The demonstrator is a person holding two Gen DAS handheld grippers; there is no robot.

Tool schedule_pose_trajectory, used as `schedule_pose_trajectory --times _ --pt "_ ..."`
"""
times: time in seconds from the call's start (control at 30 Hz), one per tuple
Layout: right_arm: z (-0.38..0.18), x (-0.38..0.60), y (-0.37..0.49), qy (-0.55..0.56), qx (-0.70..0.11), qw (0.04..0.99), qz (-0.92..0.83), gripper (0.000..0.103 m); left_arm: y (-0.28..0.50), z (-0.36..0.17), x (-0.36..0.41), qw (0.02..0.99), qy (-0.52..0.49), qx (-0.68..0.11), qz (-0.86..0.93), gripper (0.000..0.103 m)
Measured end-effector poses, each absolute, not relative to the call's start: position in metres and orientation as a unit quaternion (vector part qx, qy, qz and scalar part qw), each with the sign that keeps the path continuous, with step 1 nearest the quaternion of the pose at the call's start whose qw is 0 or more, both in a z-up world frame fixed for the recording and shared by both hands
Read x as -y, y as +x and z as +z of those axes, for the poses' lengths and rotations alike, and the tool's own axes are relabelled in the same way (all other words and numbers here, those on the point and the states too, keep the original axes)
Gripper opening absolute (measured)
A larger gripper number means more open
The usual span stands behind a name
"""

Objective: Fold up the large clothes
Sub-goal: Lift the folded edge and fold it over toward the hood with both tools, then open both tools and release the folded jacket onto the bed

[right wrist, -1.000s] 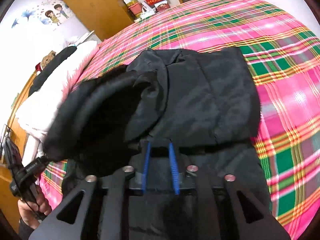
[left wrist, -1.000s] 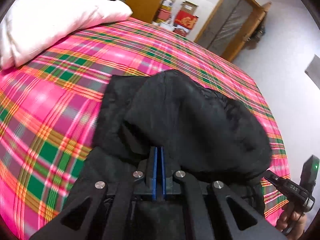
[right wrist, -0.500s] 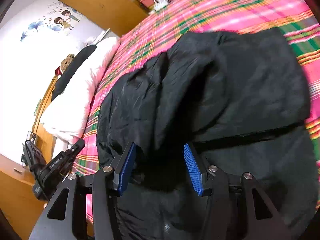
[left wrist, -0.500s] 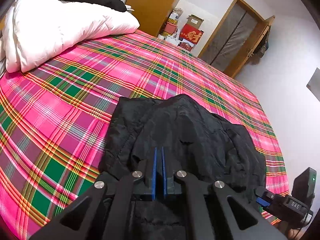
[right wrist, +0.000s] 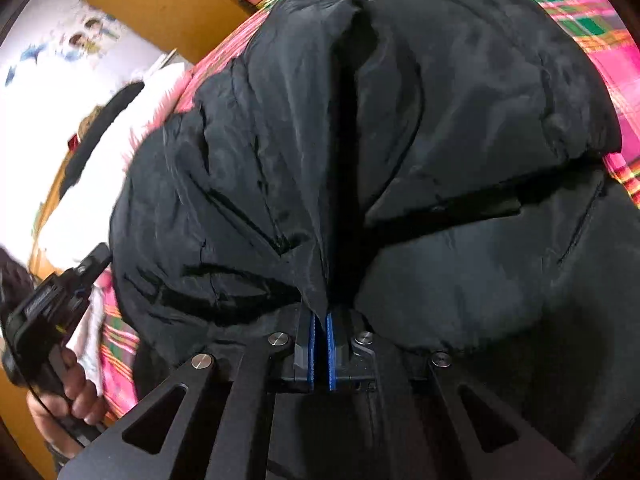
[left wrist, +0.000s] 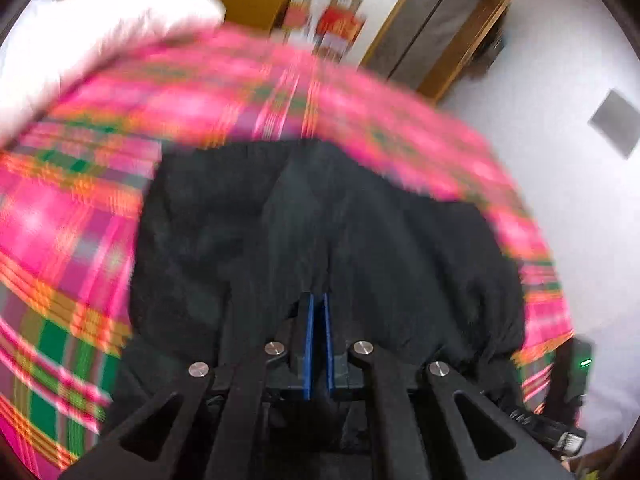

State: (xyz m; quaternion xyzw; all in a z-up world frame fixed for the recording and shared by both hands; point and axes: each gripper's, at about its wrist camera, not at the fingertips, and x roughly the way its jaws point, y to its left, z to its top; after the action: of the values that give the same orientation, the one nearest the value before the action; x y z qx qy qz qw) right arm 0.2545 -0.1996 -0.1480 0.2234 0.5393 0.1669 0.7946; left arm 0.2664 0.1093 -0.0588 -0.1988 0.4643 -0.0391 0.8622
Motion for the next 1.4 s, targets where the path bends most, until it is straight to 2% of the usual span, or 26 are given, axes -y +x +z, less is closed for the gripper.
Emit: schedule_pose_trajectory --times 0.1,0.17,0.3,0.47,0.57,0.67,0.8,0.87,0.93,1.03,1.17,1.3,1.4 --pt "-0.149 0.198 0.258 0.23 -0.553 0.783 0.169 0.005 0.272 -0.09 -0.102 0.838 -0.168 -0.519 -0.019 0.005" --pt "-0.137 0.201 0.254 0.216 -0.551 0.789 0.167 0.013 0.273 -0.091 -0.101 0.84 -0.164 -0.516 -0.017 0.005" --pt "-0.097 0.213 0.238 0.171 -0.511 0.827 0.16 0.017 0.27 -0.083 -0.101 0.837 -0.165 -0.521 -0.008 0.005" --pt "-0.045 0.213 0.242 0.124 -0.437 0.878 0.151 0.017 0.259 -0.043 -0.108 0.876 -0.165 -0.452 0.013 0.005" --pt "-0.044 0.203 0.267 0.1 -0.431 0.884 0.151 0.017 0.258 -0.033 -0.111 0.888 -0.179 -0.423 0.002 0.005" --pt "-0.057 0.191 0.298 0.074 -0.436 0.885 0.147 0.017 0.263 -0.041 -0.106 0.884 -0.177 -0.433 -0.014 0.005" --pt "-0.097 0.204 0.325 0.07 -0.471 0.869 0.131 0.017 0.28 -0.073 -0.103 0.857 -0.123 -0.5 0.03 0.006" --pt "-0.114 0.211 0.328 0.082 -0.475 0.865 0.138 0.015 0.285 -0.086 -0.109 0.845 -0.144 -0.515 0.028 0.006" --pt "-0.118 0.212 0.325 0.086 -0.473 0.866 0.138 0.013 0.287 -0.09 -0.114 0.842 -0.165 -0.514 0.025 0.006" --pt "-0.125 0.208 0.325 0.072 -0.472 0.868 0.139 0.012 0.287 -0.094 -0.108 0.846 -0.144 -0.513 0.028 0.006" --pt "-0.099 0.204 0.326 0.064 -0.482 0.864 0.129 0.012 0.282 -0.084 -0.105 0.847 -0.139 -0.512 0.042 0.006" --pt "-0.054 0.201 0.293 0.057 -0.421 0.891 0.158 0.014 0.265 -0.036 -0.107 0.89 -0.145 -0.43 0.041 0.006" --pt "-0.048 0.188 0.275 0.055 -0.407 0.892 0.192 0.014 0.255 -0.021 -0.094 0.91 -0.137 -0.392 0.002 0.006"
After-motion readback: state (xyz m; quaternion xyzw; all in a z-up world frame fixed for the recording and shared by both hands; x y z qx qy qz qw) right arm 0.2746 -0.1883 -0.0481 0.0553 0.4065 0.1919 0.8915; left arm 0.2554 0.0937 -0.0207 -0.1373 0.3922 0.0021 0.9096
